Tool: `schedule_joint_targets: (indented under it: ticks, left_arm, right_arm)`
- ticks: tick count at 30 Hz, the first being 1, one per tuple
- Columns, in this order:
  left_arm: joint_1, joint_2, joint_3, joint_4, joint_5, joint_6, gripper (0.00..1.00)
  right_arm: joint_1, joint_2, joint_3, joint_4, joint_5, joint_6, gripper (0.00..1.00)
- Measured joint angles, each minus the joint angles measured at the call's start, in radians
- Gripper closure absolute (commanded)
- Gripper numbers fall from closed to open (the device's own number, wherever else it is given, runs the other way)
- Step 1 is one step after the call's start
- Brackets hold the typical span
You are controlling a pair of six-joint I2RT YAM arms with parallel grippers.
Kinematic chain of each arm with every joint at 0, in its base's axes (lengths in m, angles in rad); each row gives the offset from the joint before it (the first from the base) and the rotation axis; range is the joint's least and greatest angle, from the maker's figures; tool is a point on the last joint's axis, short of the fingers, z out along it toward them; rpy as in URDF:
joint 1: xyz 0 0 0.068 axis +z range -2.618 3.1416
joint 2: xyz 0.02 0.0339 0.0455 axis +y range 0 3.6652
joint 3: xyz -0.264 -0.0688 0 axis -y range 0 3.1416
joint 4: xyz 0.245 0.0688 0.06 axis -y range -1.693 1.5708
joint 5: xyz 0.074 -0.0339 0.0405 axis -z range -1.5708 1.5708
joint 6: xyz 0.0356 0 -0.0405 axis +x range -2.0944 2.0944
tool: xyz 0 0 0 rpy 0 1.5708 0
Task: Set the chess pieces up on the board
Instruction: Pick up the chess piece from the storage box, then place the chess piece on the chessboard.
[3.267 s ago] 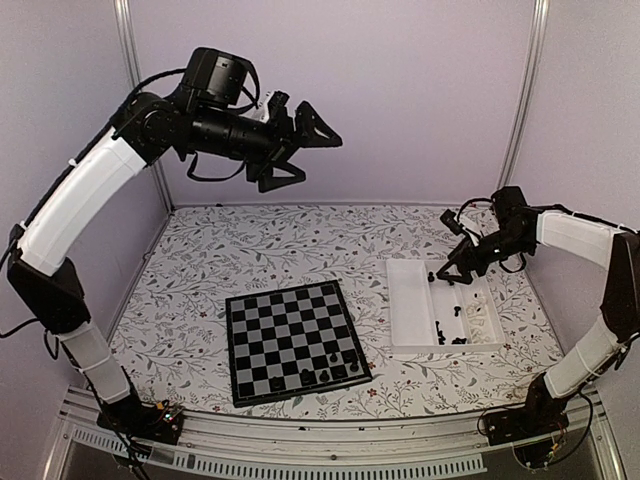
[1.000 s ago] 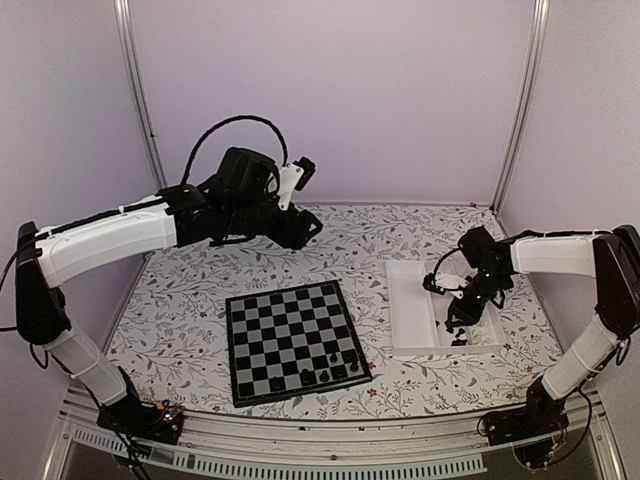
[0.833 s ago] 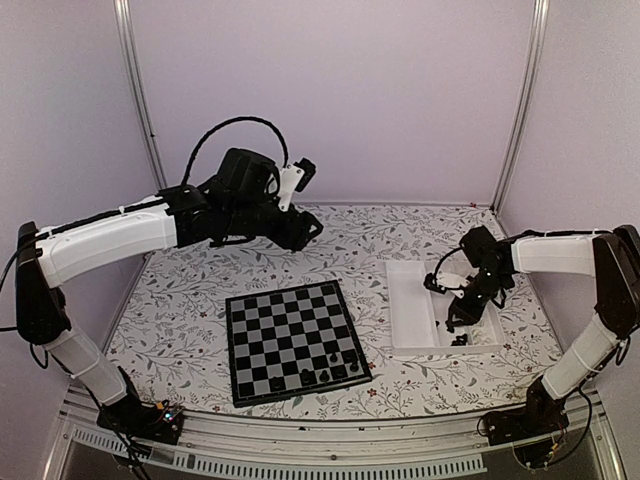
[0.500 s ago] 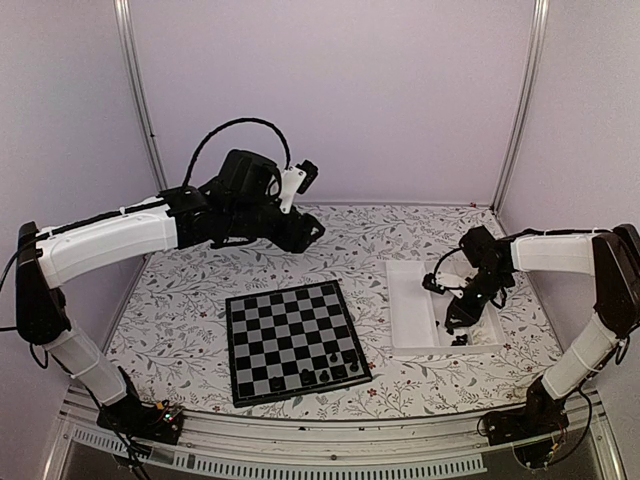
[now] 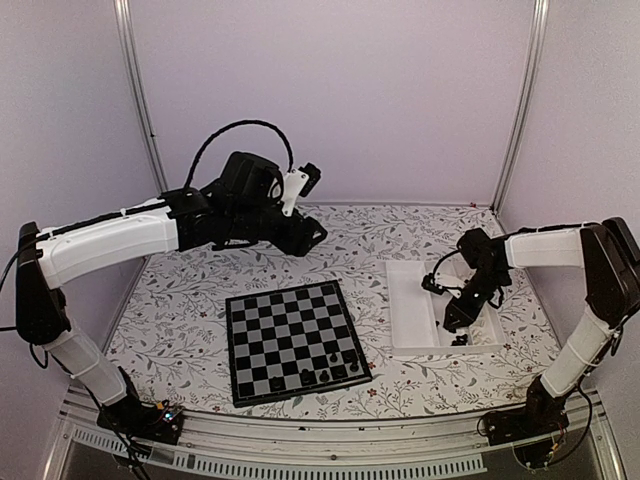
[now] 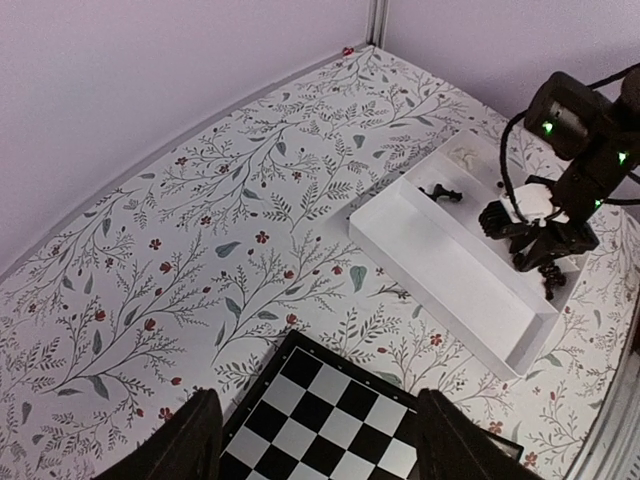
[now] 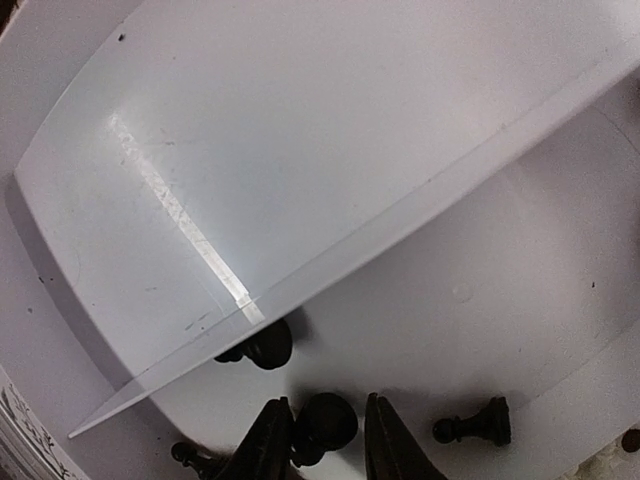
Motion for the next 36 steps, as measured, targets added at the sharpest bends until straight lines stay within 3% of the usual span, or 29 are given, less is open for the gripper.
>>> schedule_joint_targets:
  ticks: [8, 16, 21, 26, 30, 36]
  left_arm:
    - [-0.006, 0.001, -0.010, 0.003, 0.010, 0.000, 0.32]
    - [-0.087, 0.065, -0.023, 0.173, -0.019, 0.008, 0.33]
    - [-0.221, 0.261, 0.037, 0.411, -0.133, 0.020, 0.35]
    - [-0.340, 0.550, 0.193, 0.640, -0.287, 0.068, 0.36]
    - [-0.391, 0.700, 0.301, 0.731, -0.375, 0.112, 0.37]
    - [-0.406, 0.768, 0.404, 0.779, -0.432, 0.124, 0.38]
  right_arm:
    - [-0.026, 0.024, 0.028, -0.026, -0.043, 0.016, 0.87]
    - [-0.196, 0.031, 0.168, -0.126, -0.256, 0.034, 0.90]
    - [-0.271, 0.056, 0.245, -0.182, -0.486, 0.048, 0.91]
    - [-0.278, 0.077, 0.277, -0.237, -0.711, 0.040, 0.91]
    - [-0.278, 0.076, 0.286, -0.256, -0.826, 0.036, 0.91]
    - [-0.278, 0.076, 0.286, -0.267, -0.915, 0.036, 0.90]
